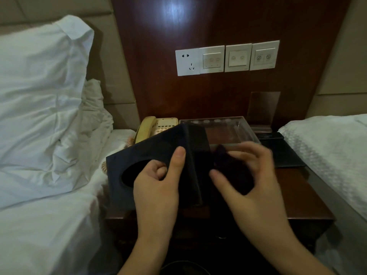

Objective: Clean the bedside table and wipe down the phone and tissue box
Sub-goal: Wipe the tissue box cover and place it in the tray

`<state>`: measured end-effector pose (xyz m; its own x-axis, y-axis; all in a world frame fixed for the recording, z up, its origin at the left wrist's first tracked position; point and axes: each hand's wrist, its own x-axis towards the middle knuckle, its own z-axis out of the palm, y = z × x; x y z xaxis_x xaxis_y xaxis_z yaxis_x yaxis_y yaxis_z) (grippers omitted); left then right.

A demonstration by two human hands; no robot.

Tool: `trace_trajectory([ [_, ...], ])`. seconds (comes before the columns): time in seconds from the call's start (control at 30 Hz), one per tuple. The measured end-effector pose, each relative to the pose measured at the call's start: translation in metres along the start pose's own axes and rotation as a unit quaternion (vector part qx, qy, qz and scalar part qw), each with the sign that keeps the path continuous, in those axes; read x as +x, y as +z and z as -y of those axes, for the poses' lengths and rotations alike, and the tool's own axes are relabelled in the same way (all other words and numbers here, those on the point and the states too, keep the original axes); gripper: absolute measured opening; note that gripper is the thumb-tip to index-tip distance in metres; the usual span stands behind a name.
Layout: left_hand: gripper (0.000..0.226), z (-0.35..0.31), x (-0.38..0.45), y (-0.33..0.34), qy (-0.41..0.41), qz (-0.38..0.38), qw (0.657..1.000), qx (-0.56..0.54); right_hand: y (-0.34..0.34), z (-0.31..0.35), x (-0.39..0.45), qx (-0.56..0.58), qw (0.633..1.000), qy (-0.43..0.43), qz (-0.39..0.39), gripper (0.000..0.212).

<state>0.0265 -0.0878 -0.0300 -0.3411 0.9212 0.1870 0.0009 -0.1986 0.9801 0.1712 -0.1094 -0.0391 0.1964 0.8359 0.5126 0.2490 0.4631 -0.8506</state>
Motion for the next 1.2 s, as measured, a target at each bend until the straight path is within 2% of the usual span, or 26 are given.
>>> trace_trajectory([
  [0.07, 0.051, -0.002, 0.000, -0.001, 0.002, 0.002, 1.000, 0.002, -0.013, 0.003, 0.009, 0.035, 0.997, 0.065, -0.032, 0.048],
  [0.17, 0.047, -0.002, -0.004, 0.004, -0.003, 0.019, 1.000, -0.007, -0.015, 0.014, 0.017, -0.020, 0.999, 0.022, -0.025, 0.034],
  [0.27, 0.041, -0.003, -0.015, 0.015, -0.008, 0.035, 0.999, -0.013, 0.004, 0.017, 0.014, -0.003, 1.000, -0.009, -0.022, 0.030],
  [0.33, 0.039, -0.003, -0.019, 0.019, -0.006, 0.033, 0.999, -0.008, 0.014, 0.006, 0.003, 0.012, 0.999, -0.022, 0.032, 0.043],
  [0.4, 0.034, -0.004, -0.018, 0.017, -0.005, 0.025, 1.000, -0.005, 0.010, -0.002, -0.006, 0.103, 0.986, 0.021, 0.127, 0.053],
  [0.43, 0.033, -0.005, -0.017, 0.014, -0.006, 0.022, 1.000, -0.005, 0.006, -0.004, -0.009, 0.113, 0.978, 0.033, 0.171, 0.056],
  [0.5, 0.034, -0.006, -0.014, 0.009, -0.004, 0.017, 1.000, -0.009, -0.002, -0.005, -0.009, 0.023, 0.978, -0.023, 0.205, 0.059],
  [0.57, 0.037, -0.006, -0.013, 0.006, -0.002, 0.017, 1.000, 0.001, 0.000, -0.005, -0.005, -0.070, 0.980, -0.104, 0.155, 0.058],
  [0.63, 0.039, -0.005, -0.013, 0.005, 0.001, 0.026, 0.999, 0.019, 0.007, -0.006, 0.000, -0.070, 0.982, -0.134, 0.111, 0.050],
  [0.8, 0.043, -0.007, -0.025, 0.013, 0.000, 0.053, 0.997, 0.055, 0.011, 0.003, 0.032, 0.049, 0.996, -0.060, 0.048, 0.027],
  [0.9, 0.054, 0.000, -0.025, 0.015, 0.010, 0.047, 0.995, 0.085, 0.015, 0.000, 0.019, 0.044, 0.997, -0.067, 0.005, 0.024],
  [1.0, 0.062, 0.001, -0.020, 0.012, 0.015, 0.032, 0.993, 0.112, 0.023, -0.006, -0.007, 0.008, 0.995, -0.099, -0.001, 0.029],
  [1.07, 0.056, -0.002, -0.018, 0.010, 0.003, 0.027, 0.994, 0.101, 0.025, -0.004, 0.000, -0.004, 0.994, -0.109, 0.026, 0.026],
  [1.2, 0.045, -0.001, -0.017, 0.010, -0.019, 0.030, 0.995, 0.090, 0.025, 0.005, 0.025, 0.024, 0.995, -0.071, 0.061, 0.021],
])
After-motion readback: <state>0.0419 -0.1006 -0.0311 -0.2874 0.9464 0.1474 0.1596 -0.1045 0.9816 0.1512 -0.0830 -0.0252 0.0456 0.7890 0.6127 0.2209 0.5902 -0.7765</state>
